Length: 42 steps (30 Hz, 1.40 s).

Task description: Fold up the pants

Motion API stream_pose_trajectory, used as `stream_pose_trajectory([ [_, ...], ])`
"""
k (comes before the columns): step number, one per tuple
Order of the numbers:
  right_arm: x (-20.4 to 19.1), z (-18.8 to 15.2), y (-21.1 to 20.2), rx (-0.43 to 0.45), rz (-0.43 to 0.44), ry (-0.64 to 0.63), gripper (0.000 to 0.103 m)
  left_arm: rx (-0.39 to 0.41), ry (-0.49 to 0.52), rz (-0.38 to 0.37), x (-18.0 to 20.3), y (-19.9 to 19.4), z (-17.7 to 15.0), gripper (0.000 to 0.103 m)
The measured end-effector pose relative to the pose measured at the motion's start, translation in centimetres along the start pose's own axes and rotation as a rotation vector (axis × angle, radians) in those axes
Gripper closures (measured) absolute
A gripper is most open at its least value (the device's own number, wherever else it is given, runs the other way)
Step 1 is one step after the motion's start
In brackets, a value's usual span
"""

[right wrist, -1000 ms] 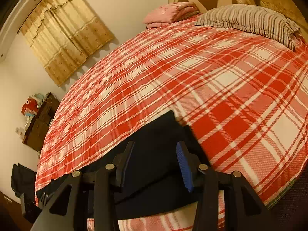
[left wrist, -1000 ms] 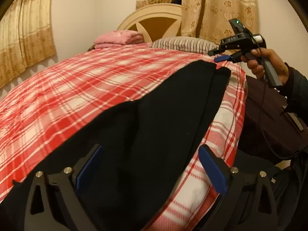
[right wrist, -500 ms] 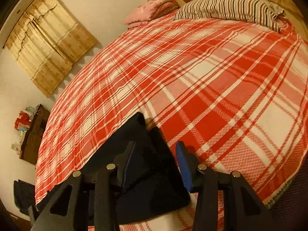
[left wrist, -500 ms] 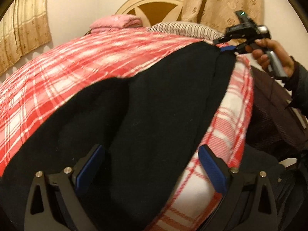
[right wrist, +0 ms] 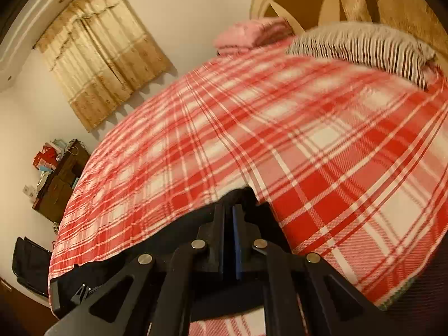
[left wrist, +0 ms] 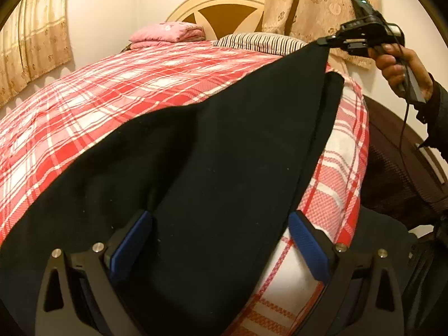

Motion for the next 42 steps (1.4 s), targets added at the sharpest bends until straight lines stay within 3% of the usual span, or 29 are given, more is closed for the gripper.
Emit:
stream_pose_trajectory([
  [3, 0.6, -0.8, -0.7, -0.001, -0.013, 0.01, 0.098, 0.012, -0.016, -0.031, -0.3, -0.2, 0.0, 0.003],
  [9, 5.6, -3.7, 2.1, -0.102, -0.088, 0.137, 0.096, 0.011, -0.004, -0.073, -0.4, -0.4, -0.2, 0.002],
  [10, 6.1, -4.0, 2.1, -0.109, -0.094, 0.153, 0.093, 0.008, 0.003, -0.075, -0.4, -0.4, -0.3, 0.002],
  [12, 6.3, -4.0, 1.2, -0.079, -0.119, 0.148, 0.072, 0.003, 0.016, -0.079, -0.4, -0.5, -0.5, 0.002],
  [13, 6.3, -3.8, 0.7, -0.063, -0.143, 0.139, 0.069, 0.004, 0.023, -0.081, -0.3, -0.4, -0.6, 0.002],
  [16, 5.4, -2.0, -0.6, 0.001, -0.184, 0.088, 0.068, 0.008, 0.026, -0.092, -0.4, -0.4, -0.7, 0.0],
  [20, 2.5, -0.5, -0.3, -0.026, -0.104, 0.021, 0.068, 0.006, 0.028, -0.087, -0.3, -0.4, -0.6, 0.0],
  [23, -1.0, -1.8, 0.7, -0.072, -0.042, -0.092, 0.068, 0.011, -0.001, -0.081, -0.3, -0.8, -0.4, 0.0],
  [28, -4.0, -5.1, 3.3, -0.156, -0.05, -0.229, 0.068, 0.061, -0.022, -0.075, 0.1, -1.3, 1.9, 0.0],
  [30, -3.8, -5.5, 3.9, -0.167, -0.044, -0.216, 0.068, 0.062, 0.013, -0.074, 1.1, -0.9, 3.0, 0.003],
  [35, -2.9, -6.2, 4.3, -0.171, -0.044, -0.184, 0.068, 0.031, 0.114, -0.064, 3.7, 0.7, 4.5, 0.032],
  [39, -1.9, -6.5, 4.2, -0.161, -0.033, -0.146, 0.068, 0.005, 0.187, -0.09, 6.2, 2.0, 5.3, 0.036],
  [42, -1.8, -6.9, 4.1, -0.155, -0.02, -0.14, 0.068, -0.033, 0.231, -0.049, 7.1, 3.1, 5.5, 0.038],
])
Point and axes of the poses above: each gripper's, at about its wrist camera, not at the fingertips, and y roughly the way its jaws point, x to its right, z to its top, the point moved 4 cm from there along y, roughly the way its jaws point, and after that the axes turned 8 degrees about -x, right-handed, at the moved point
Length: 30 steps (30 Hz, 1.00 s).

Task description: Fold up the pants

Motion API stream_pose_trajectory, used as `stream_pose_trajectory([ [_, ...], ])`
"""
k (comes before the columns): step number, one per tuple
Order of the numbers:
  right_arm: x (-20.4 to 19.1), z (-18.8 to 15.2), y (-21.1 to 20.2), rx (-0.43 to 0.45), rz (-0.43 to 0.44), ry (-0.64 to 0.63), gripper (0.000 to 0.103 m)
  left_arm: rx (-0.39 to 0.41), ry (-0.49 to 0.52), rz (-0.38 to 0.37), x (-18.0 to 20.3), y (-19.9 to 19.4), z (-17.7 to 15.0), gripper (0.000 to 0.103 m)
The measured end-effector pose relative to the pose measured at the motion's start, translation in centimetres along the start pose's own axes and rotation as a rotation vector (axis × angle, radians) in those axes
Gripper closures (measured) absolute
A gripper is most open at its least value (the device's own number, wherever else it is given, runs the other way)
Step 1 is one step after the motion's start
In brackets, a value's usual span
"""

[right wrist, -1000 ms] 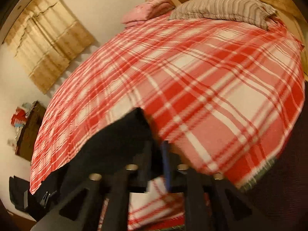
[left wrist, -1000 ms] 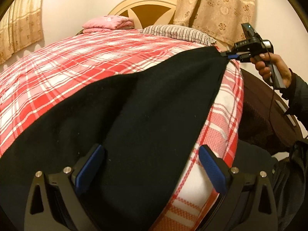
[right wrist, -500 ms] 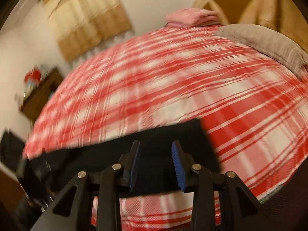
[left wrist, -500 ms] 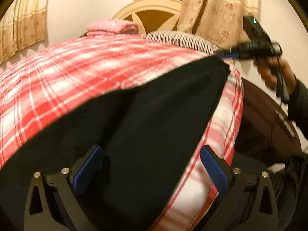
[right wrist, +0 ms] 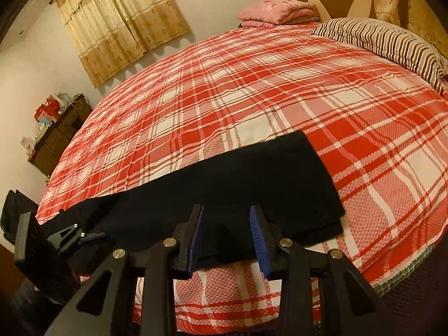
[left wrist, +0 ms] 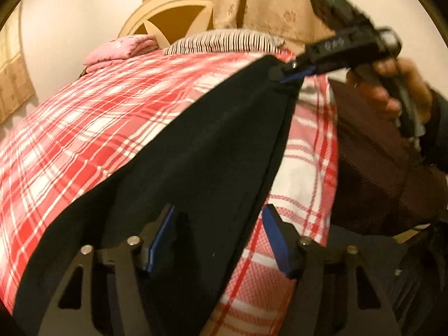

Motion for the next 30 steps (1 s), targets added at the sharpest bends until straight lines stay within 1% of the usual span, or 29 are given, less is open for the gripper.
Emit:
stream_pose_trajectory([
  [1, 0.0, -0.1, 0.0, 0.002, 0.002, 0.0, 0.068, -0.021, 0.006, 0.006, 0.0, 0.6, 0.1, 0.043],
  [3, 0.1, -0.2, 0.1, 0.005, 0.0, -0.005, 0.068, -0.036, 0.008, 0.004, 0.0, 1.1, 0.3, 0.046],
  [4, 0.1, -0.3, 0.0, 0.008, 0.001, -0.005, 0.068, -0.032, 0.008, 0.001, 0.0, 1.0, 0.4, 0.053],
  [5, 0.2, -0.3, 0.0, 0.011, 0.003, -0.004, 0.068, -0.03, 0.003, -0.009, 0.0, 0.9, 0.5, 0.065],
  [7, 0.4, -0.4, -0.2, 0.02, 0.006, -0.001, 0.068, -0.031, -0.019, -0.025, -0.4, 0.5, 0.7, 0.075],
  [10, 0.7, -0.6, -0.1, 0.029, 0.019, 0.014, 0.068, -0.032, -0.051, -0.062, -0.7, 0.4, 0.7, 0.076],
  [12, 0.8, -0.7, -0.1, 0.036, 0.025, 0.021, 0.068, -0.035, -0.056, -0.065, -0.7, 0.5, 0.6, 0.077],
  [13, 0.7, -0.7, -0.1, 0.039, 0.025, 0.022, 0.068, -0.034, -0.056, -0.075, -0.5, 0.6, 0.6, 0.079],
  [14, 0.7, -0.7, -0.1, 0.041, 0.027, 0.022, 0.068, -0.033, -0.055, -0.081, -0.3, 0.6, 0.6, 0.09],
  [15, 0.7, -0.7, -0.1, 0.044, 0.029, 0.024, 0.068, -0.029, -0.055, -0.108, -0.2, 0.5, 0.7, 0.095],
  [16, 0.8, -0.6, -0.2, 0.048, 0.033, 0.027, 0.068, -0.024, -0.053, -0.153, 0.1, 0.3, 0.7, 0.097],
  [20, 1.2, -0.6, -0.4, 0.061, 0.038, 0.045, 0.068, -0.02, -0.03, -0.165, 1.0, 0.1, 0.3, 0.097],
  [23, 1.3, -0.7, -0.4, 0.062, 0.041, 0.052, 0.068, -0.015, -0.05, -0.158, 0.6, 0.2, 0.2, 0.098],
  [25, 1.1, -0.8, -0.3, 0.062, 0.041, 0.043, 0.068, -0.008, -0.043, -0.121, 0.5, 0.5, 0.4, 0.098],
  [30, 1.1, -0.9, -0.3, 0.067, 0.053, 0.046, 0.068, 0.0, -0.04, -0.088, 0.7, 0.8, 0.9, 0.096],
])
Point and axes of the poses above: each gripper's, at about its wrist camera, not at the fingertips, and y roughly the way its jaws point, x to its right, z to its top, the point moved 4 cm from there along y, roughly the way its jaws point, and after that the axes turned 8 degrees about -x, right-handed, at the moved point
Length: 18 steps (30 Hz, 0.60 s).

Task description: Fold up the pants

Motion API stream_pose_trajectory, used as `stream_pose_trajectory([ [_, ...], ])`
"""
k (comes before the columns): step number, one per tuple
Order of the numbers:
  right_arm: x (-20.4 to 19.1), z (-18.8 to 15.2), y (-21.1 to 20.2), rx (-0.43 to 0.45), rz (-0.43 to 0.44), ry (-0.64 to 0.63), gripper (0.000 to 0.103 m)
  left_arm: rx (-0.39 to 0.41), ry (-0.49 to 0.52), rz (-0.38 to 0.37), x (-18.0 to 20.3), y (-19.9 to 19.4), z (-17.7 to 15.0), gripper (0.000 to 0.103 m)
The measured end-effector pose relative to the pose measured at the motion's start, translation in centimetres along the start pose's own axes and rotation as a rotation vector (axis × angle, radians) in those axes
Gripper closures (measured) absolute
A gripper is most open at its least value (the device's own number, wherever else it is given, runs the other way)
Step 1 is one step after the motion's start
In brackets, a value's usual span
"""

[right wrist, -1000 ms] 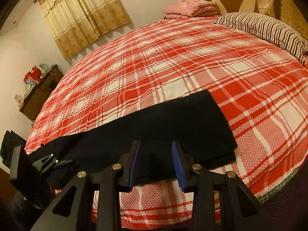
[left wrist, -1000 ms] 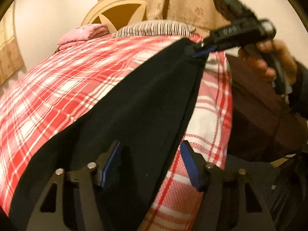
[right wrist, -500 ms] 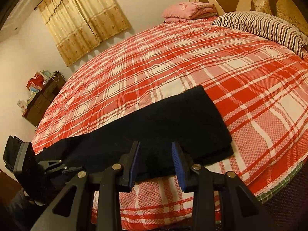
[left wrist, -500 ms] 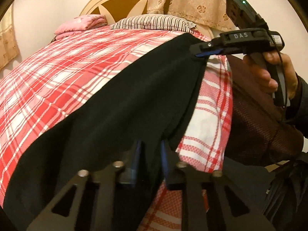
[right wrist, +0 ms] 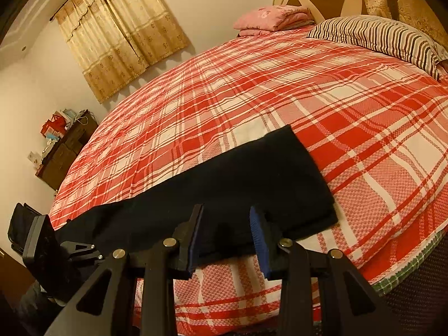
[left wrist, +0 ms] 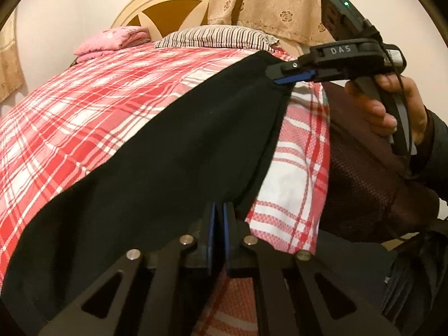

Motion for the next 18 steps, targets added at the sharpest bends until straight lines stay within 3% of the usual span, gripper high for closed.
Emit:
stream_pose_trajectory([
  [2, 0.2, 0.0, 0.0, 0.002, 0.007, 0.008, 0.068, -0.001, -0.005, 0.005, -0.1, 0.3, 0.2, 0.09],
  [7, 0.5, -0.2, -0.1, 0.008, 0.013, 0.016, 0.068, -0.005, -0.007, -0.004, -0.3, 0.4, 0.1, 0.088],
  [10, 0.5, -0.2, -0.2, 0.013, 0.017, 0.021, 0.068, -0.009, -0.033, -0.055, -0.6, 0.2, 0.2, 0.098],
  [12, 0.5, -0.2, -0.3, 0.016, 0.02, 0.023, 0.068, -0.007, -0.04, -0.12, -0.4, -0.1, 0.2, 0.099],
  [18, 1.2, 0.3, -1.2, 0.05, 0.01, 0.045, 0.068, -0.018, -0.029, -0.168, 0.5, -0.1, -0.8, 0.099],
])
Point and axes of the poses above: each gripper's, at about its wrist camera, not at the fingertips, and y roughly the way its jaws point, x to its right, z to its top, the point moved 4 cm from there along y, roughly the way its jaws point, and after that the axes turned 8 degrees about -x, right-handed, at the moved point
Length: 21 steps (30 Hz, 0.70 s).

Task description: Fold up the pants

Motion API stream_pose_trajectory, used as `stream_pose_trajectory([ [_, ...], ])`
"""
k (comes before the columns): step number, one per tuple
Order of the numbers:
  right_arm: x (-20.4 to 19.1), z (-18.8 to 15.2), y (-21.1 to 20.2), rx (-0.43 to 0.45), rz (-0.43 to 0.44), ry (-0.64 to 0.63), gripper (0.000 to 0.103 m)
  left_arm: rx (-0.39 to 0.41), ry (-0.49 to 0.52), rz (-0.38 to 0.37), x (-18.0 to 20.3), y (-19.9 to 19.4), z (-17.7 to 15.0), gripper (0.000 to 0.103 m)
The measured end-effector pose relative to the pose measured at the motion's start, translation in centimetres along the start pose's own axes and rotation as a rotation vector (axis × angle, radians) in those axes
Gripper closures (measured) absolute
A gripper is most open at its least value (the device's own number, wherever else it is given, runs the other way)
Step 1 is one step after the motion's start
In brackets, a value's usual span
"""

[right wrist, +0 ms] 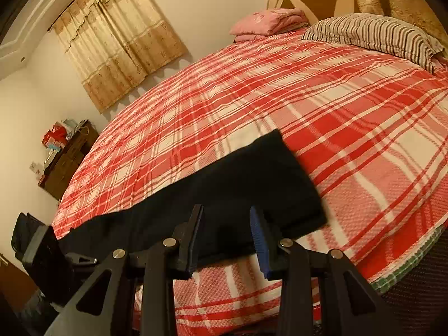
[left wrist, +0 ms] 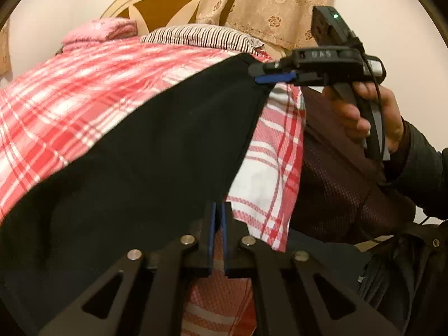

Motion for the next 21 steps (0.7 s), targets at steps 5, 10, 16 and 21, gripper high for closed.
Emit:
stream_pose_trajectory([
  [5, 0.4, 1.5, -0.8, 0.018, -0.033, -0.003, 0.068, 0.042, -0.035, 0.043, -0.6, -0.2, 0.2, 0.096],
  [10, 1.3, 5.2, -0.9, 0.014, -0.033, 0.01, 0.067, 0.067, 0.004, 0.039, 0.1, -1.7, -0.1, 0.091],
  [16, 4.4, 9.6, 2.5, -0.142, 0.015, 0.137, 0.067, 0.158, -0.045, 0.116, -1.9, -4.3, -0.3, 0.04],
  [21, 4.6, 8.7, 5.9, -0.314, 0.068, 0.161, 0.073, 0.082, -0.102, 0.084, -3.6, -2.0, -1.2, 0.041],
])
Point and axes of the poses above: each gripper's, at about its wrist camera, not at the fingertips, and y roughly the way its jaws point, x to its right, z to its top, the point moved 4 cm from there along y, roughly the way its jaws point, and after that the axes turned 8 degrees about -x, right-handed, at the moved point
